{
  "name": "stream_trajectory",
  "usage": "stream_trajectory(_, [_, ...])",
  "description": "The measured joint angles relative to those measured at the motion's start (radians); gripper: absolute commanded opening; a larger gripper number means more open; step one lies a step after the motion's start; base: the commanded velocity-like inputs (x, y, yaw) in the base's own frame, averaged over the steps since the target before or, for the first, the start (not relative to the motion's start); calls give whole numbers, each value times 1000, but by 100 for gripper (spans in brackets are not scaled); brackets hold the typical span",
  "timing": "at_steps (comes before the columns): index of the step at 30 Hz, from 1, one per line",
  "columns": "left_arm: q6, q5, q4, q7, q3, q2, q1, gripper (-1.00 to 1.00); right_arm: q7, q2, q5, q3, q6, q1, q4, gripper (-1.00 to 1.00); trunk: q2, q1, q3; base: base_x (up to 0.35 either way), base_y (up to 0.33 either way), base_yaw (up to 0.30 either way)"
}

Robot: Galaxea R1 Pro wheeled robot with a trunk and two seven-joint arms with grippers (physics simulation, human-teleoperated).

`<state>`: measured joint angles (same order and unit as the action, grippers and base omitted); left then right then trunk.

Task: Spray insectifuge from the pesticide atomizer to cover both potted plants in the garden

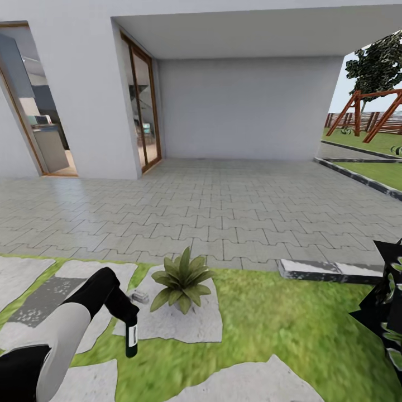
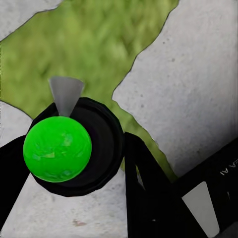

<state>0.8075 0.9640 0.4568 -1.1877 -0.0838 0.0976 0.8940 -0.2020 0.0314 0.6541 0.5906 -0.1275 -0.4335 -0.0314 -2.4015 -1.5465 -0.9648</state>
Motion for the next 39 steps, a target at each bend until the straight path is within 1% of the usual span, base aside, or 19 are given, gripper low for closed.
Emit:
stream_trajectory(5, [0,0,6,-3,1,0,3,-100,0,-1,-25,-6,0,0,1,100,0,0,0,0,0,0])
stream_trajectory(10, [2,0,7,-4,1,0,13,-100,0,-1,-95,-62,0,0,1,100,0,0,0,47,-21,0])
stream_trajectory(11, [2,0,7,-3,1,0,13,-100,0,-1,-100,-66,0,0,1,100,0,0,0,170,-104,0])
stream_trajectory(12, [3,0,7,-4,1,0,15,-100,0,-2,-103,-71,0,0,0,100,0,0,0,205,-135,0])
stream_trajectory(15, [3,0,7,-4,0,0,23,-100,0,-4,-110,-105,0,0,1,100,0,0,0,227,-155,0])
stream_trajectory(17, [3,0,7,-5,0,0,25,-100,0,-6,-117,-113,0,0,1,100,0,0,0,230,-182,0])
stream_trajectory(25, [2,3,7,-4,0,0,26,-100,0,-12,-123,-116,0,0,0,100,0,0,0,88,-236,0])
stream_trajectory(28, [3,2,7,-4,-1,1,25,-100,0,-13,-124,-121,0,0,0,100,0,0,0,4,-61,0])
stream_trajectory(29, [3,2,7,-4,-1,1,25,-100,0,-13,-124,-129,0,0,0,100,0,0,0,1,-17,0])
stream_trajectory(31, [3,2,6,-4,-1,1,25,-100,0,-13,-125,-157,0,0,1,100,0,0,0,1,-9,0])
stream_trajectory(33, [3,2,6,-4,-1,1,25,-100,0,-13,-125,-170,0,0,1,100,0,0,0,0,-3,0])
stream_trajectory(34, [3,2,5,-5,-1,2,25,-100,0,-13,-132,-175,0,0,1,100,0,0,0,0,-1,0])
stream_trajectory(35, [3,2,6,-5,-1,2,25,-100,0,-13,-146,-177,0,0,1,100,0,0,0,0,0,0])
stream_trajectory(36, [3,2,5,-5,-1,2,25,-100,0,-13,-168,-179,0,0,1,100,0,0,0,0,0,0])
stream_trajectory(37, [3,2,5,-5,-1,2,25,-100,0,-14,-213,-185,0,0,1,100,0,0,0,0,0,0])
stream_trajectory(38, [3,2,5,-5,-1,3,24,-100,0,-14,-247,-197,0,0,1,100,0,0,0,0,0,0])
stream_trajectory(39, [3,2,5,-5,-1,3,24,-100,0,-14,-287,-222,0,0,1,100,0,0,0,0,0,0])
